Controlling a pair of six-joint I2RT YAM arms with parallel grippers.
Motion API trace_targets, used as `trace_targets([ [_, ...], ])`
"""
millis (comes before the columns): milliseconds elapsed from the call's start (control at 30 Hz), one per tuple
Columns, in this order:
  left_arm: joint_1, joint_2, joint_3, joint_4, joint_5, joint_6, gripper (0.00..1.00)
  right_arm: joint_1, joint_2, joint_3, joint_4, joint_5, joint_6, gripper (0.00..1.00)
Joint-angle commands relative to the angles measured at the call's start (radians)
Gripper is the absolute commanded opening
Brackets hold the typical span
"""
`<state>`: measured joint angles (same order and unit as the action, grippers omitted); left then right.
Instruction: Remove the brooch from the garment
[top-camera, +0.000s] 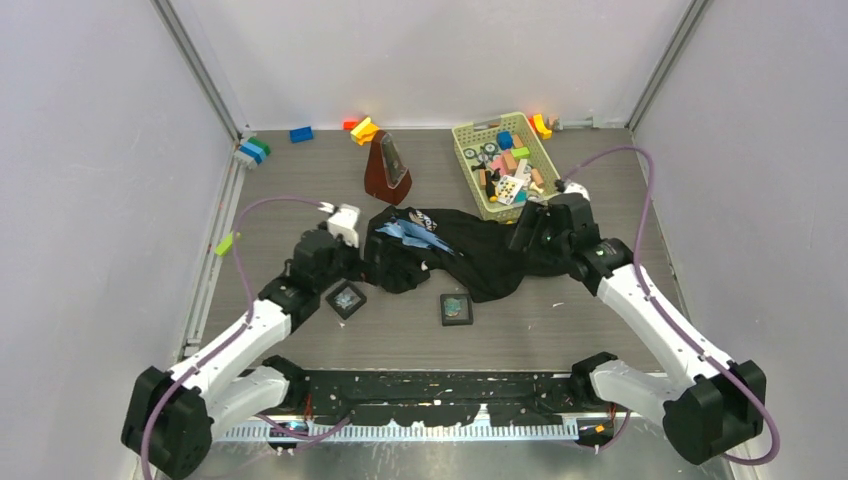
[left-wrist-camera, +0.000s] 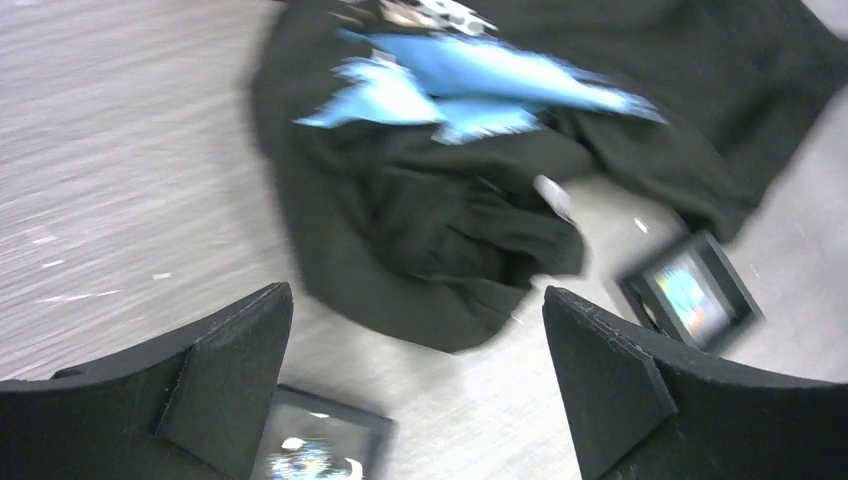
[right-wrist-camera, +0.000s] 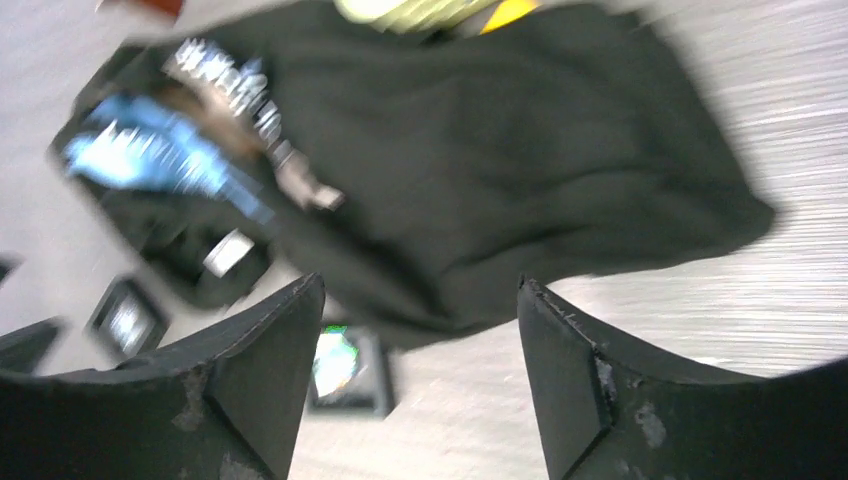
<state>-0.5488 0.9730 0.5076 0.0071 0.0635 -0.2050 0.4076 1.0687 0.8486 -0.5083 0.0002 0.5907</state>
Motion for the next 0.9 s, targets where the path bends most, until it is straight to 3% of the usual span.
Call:
trace_targets([
  [0, 0.21, -0.015, 0.064, -0.048, -0.055, -0.057, 1.0, -0.1, -0.019, 0.001, 0.047, 0.356, -0.07, 0.79],
  [100, 0.332, 0.014, 0.072, -0.028, -0.056, -0.071, 1.0, -0.146, -0.035, -0.065, 0.154, 0.508, -0.138, 0.8],
  [200, 0.412, 0.045, 0.062, 0.026, -0.092, -0.062, 1.0, -0.201, -0.069, -0.22, 0.399, 0.537, -0.199, 0.93],
  [333, 0.454, 0.125, 0.023, 0.163, -0.191, -0.001, 1.0, -0.321, -0.072, -0.37, 0.687, 0.365, -0.174, 0.92],
  [433, 0.454, 0.192, -0.05, 0.356, -0.213, 0.083, 1.0, -0.382, -0.033, -0.452, 0.925, 0.346, -0.26, 0.88],
  [667, 0.469, 0.392, -0.12, 0.711, -0.242, 0.167, 0.94, -0.551, 0.173, -0.528, 1.178, 0.103, -0.281, 0.81],
  [867, 0.471, 0.569, -0.142, 0.929, -0.249, 0.185, 0.95, -0.558, 0.325, -0.545, 1.418, 0.099, -0.345, 0.81],
])
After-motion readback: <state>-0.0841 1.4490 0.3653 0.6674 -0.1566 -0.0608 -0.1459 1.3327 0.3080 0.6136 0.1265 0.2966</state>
